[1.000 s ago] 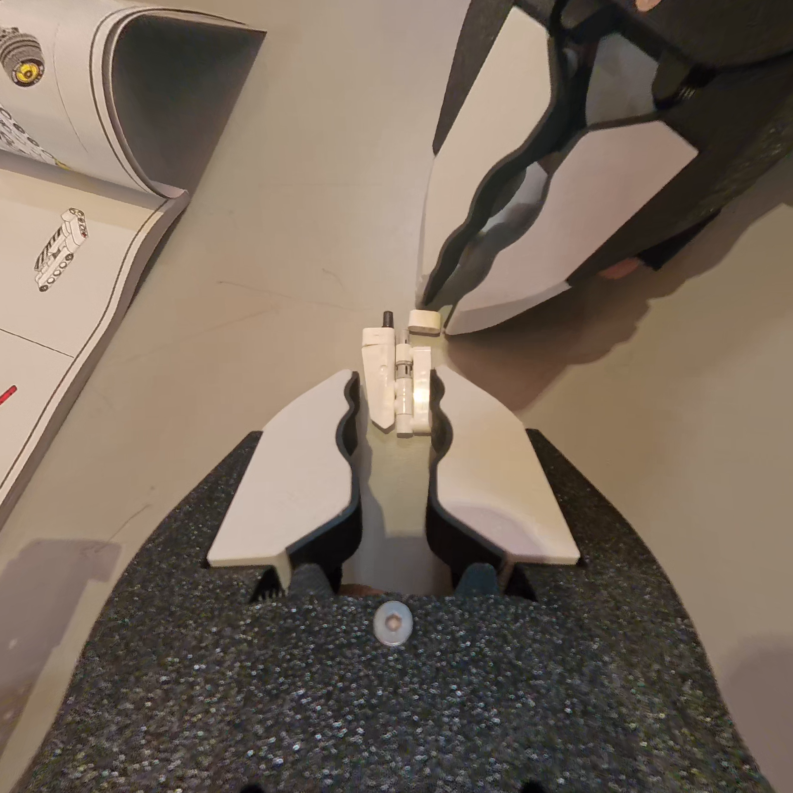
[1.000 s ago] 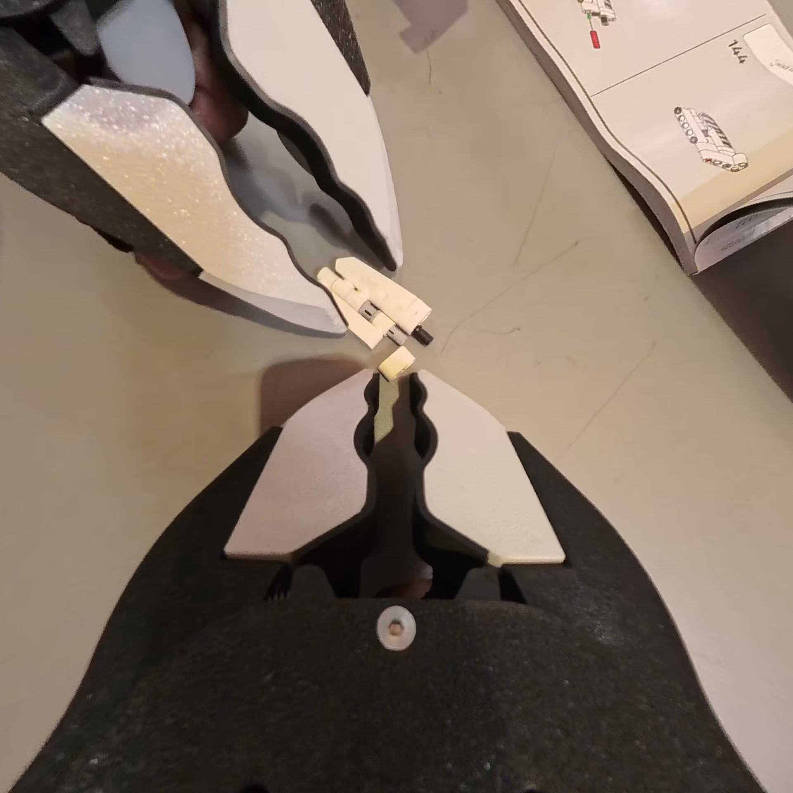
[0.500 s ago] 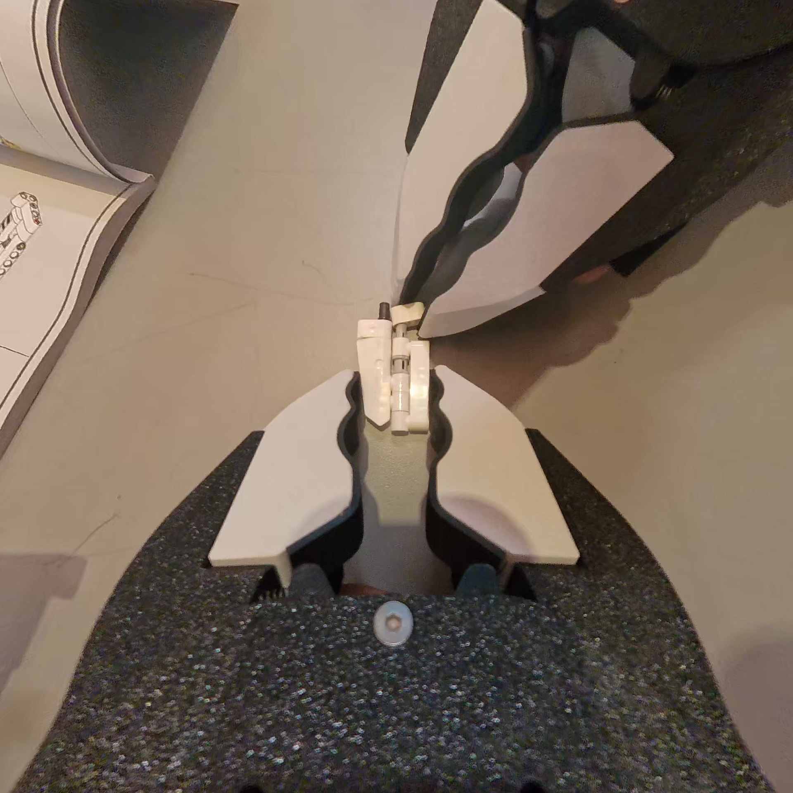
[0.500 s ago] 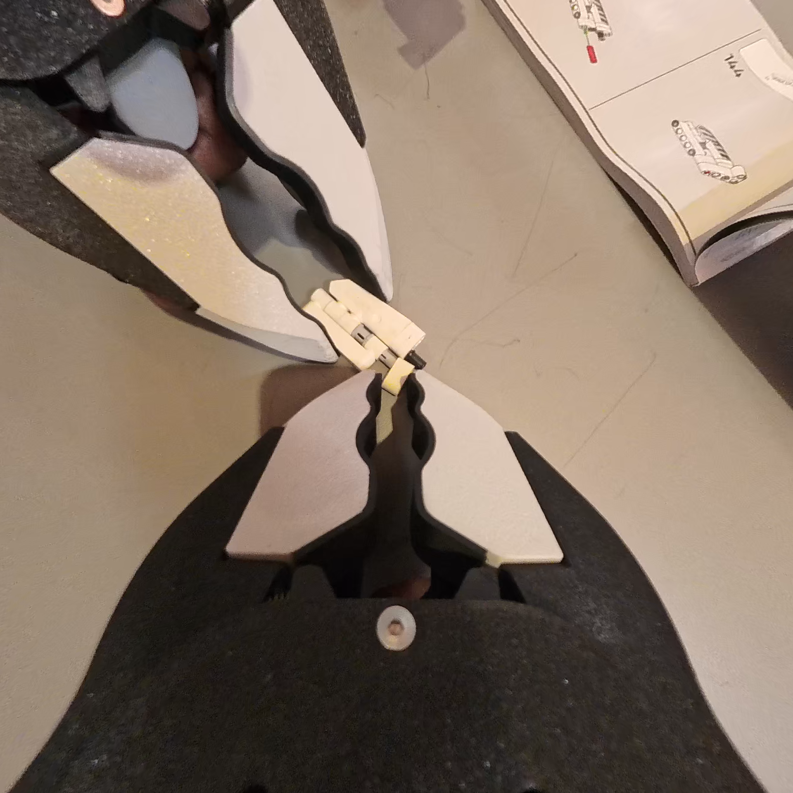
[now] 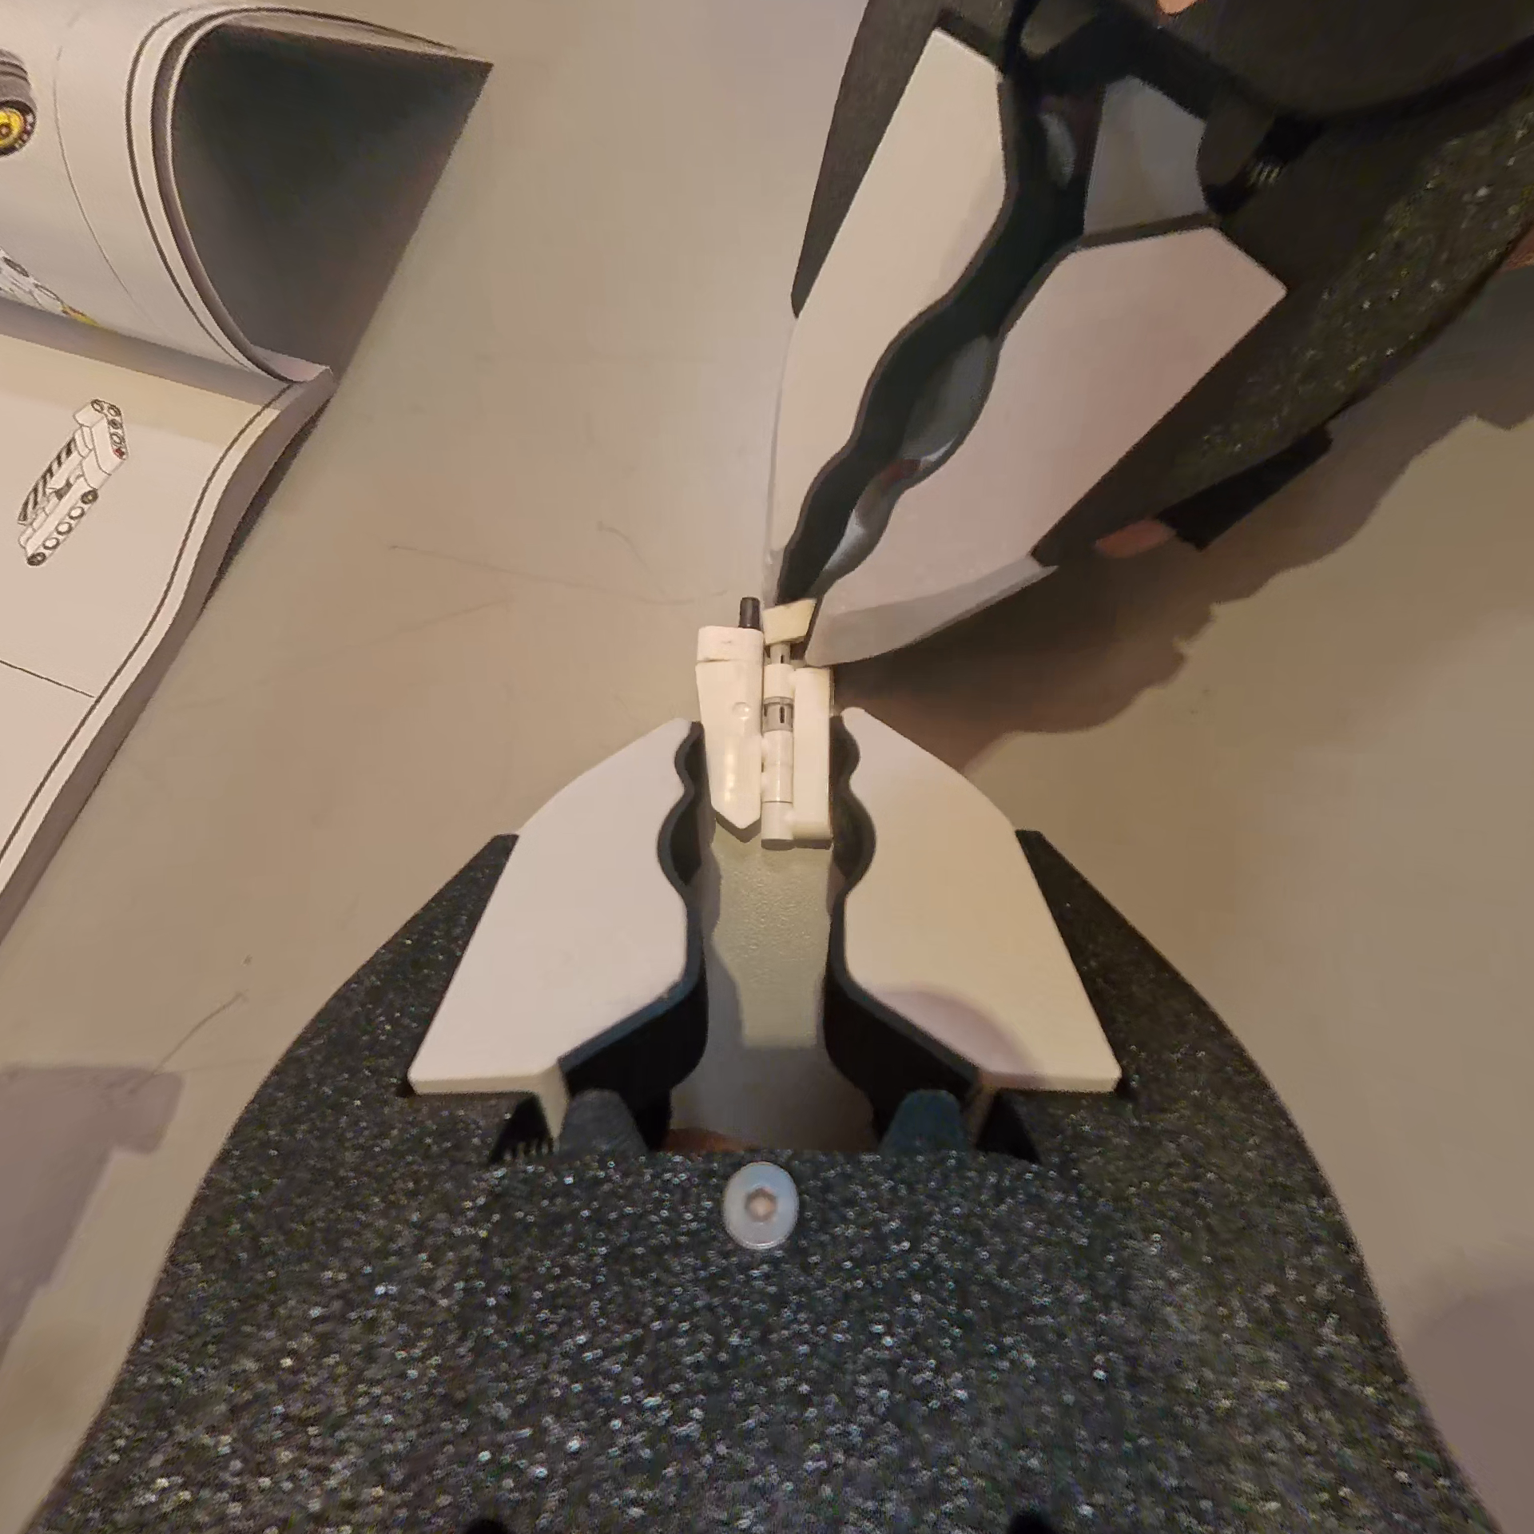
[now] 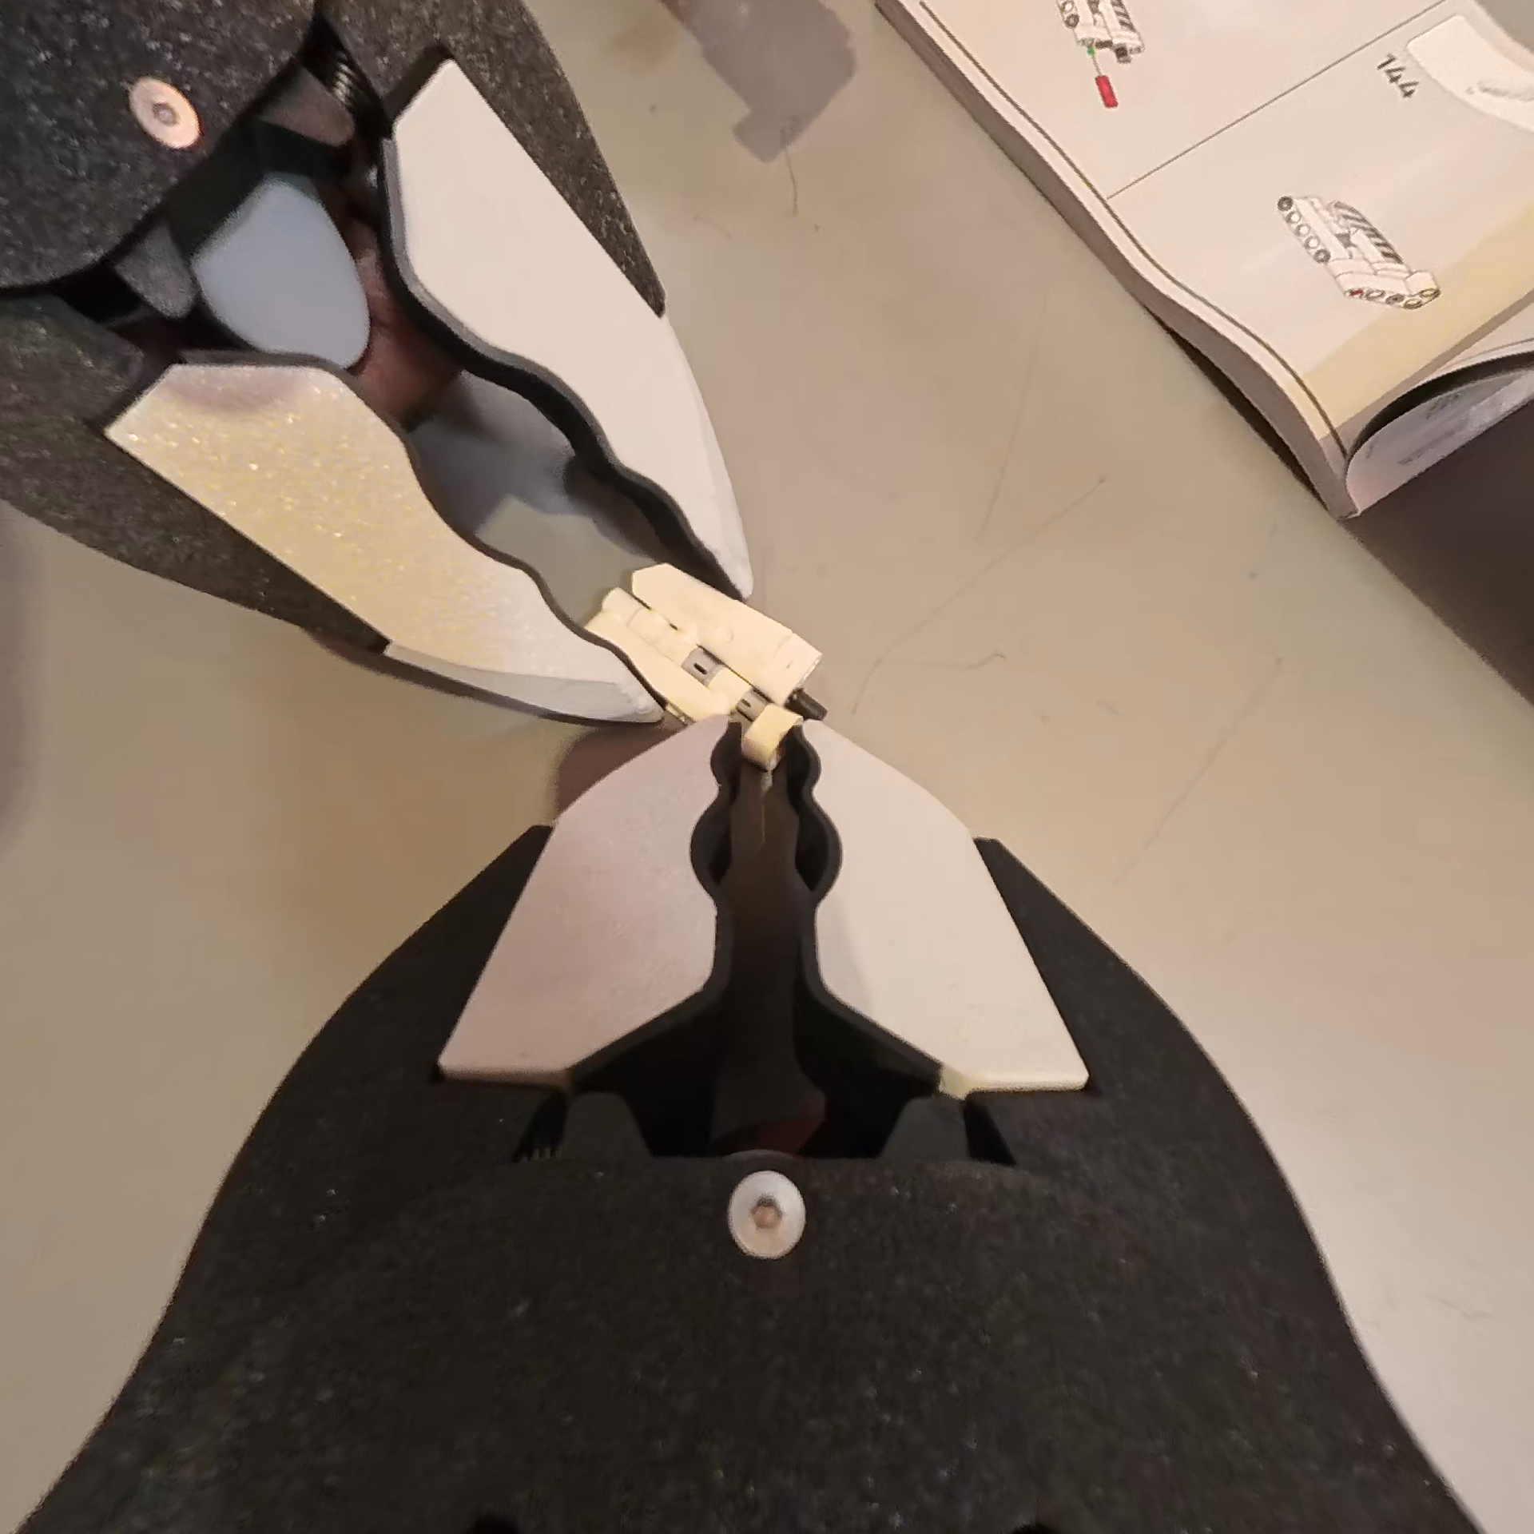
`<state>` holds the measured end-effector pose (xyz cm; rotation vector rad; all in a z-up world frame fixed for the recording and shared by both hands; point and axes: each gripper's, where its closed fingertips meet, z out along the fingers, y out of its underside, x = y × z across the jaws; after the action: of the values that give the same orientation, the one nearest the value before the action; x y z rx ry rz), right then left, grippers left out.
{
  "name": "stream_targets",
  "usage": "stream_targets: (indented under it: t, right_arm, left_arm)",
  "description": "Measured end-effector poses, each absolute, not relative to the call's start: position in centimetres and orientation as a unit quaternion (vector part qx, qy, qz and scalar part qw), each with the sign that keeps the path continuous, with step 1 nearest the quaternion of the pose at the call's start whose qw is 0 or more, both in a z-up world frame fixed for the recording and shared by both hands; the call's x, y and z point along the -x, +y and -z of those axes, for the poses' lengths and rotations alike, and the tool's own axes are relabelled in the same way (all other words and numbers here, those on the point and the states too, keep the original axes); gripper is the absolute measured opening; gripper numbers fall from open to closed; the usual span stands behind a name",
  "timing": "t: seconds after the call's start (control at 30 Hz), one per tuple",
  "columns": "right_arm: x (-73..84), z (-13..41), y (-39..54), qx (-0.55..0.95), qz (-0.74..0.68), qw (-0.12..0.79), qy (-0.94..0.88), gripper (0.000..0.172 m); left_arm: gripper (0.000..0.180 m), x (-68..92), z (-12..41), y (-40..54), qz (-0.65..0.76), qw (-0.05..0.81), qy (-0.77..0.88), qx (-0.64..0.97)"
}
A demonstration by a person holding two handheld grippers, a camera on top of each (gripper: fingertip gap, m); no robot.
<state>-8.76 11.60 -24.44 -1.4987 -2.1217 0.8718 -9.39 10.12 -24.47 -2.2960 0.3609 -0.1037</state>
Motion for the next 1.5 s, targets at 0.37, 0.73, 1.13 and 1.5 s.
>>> stream_targets:
  t: [0.37, 0.73, 1.13, 1.5]
  right_arm:
    - [8.4, 24.3, 11.0, 0.539, -0.332, 0.17, -0.755, 0.01]
    - [8.3, 24.2, 10.7, 0.553, -0.336, 0.163, -0.745, 0.01]
    - [8.1, 24.1, 10.7, 0.543, -0.339, 0.173, -0.748, 0.01]
    - [7.8, 24.3, 11.1, 0.534, -0.317, 0.191, -0.76, 0.011]
  left_arm:
    - [0.03, 9.1, 24.8, 9.9, 0.058, 0.384, 0.147, 0.91]
    - [0.029, 8.8, 24.8, 9.7, 0.052, 0.383, 0.153, 0.909]
    - [0.029, 8.7, 24.7, 9.7, 0.057, 0.387, 0.159, 0.907]
    - [0.016, 8.7, 23.6, 10.0, 0.072, 0.42, 0.143, 0.893]
